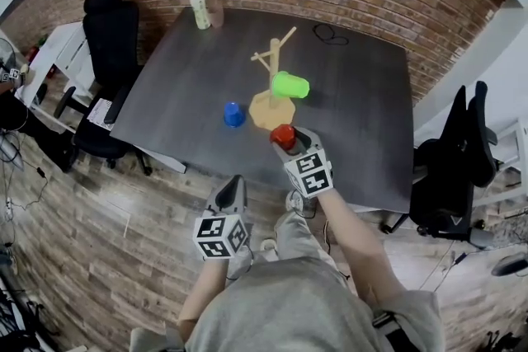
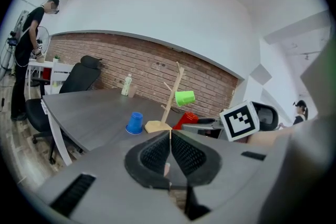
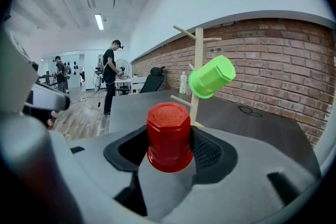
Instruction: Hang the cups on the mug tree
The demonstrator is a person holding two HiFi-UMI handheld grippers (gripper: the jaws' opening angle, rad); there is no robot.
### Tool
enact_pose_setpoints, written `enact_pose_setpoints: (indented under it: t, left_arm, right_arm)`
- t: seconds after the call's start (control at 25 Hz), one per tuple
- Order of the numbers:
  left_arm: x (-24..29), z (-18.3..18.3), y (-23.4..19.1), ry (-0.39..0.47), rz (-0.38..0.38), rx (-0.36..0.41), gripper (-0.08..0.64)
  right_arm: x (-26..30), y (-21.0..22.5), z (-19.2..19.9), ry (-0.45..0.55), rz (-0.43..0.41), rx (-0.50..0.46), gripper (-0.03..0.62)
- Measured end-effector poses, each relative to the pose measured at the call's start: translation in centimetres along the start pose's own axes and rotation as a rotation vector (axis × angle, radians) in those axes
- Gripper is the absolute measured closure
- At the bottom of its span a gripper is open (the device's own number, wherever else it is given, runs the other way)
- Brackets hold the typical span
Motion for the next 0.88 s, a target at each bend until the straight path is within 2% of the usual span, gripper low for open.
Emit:
enact_pose_setpoints:
  t: [0.52,0.88]
  left_arm:
    - [-0.1,-0.5,1.9,0.005,0.072,0.017,0.549]
    - [-0.1,-0.8,2.4,-0.001,0.106,0.025,0.549]
  right_arm:
    - [-6.0,3.1,-7.6,0.078,0.034,-0.053,0.345]
    - [-7.8,5.3,-11.8,0.099,0.073,-0.098,0.345]
Point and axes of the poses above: the fingertips, and each gripper's own axes: x forward along the fingers, y to its right, z out of its underside, the point moved 6 cm from there along -x, backward along the fingers, and after that the axes turned 12 degrees about -x, right-handed, at the moved point
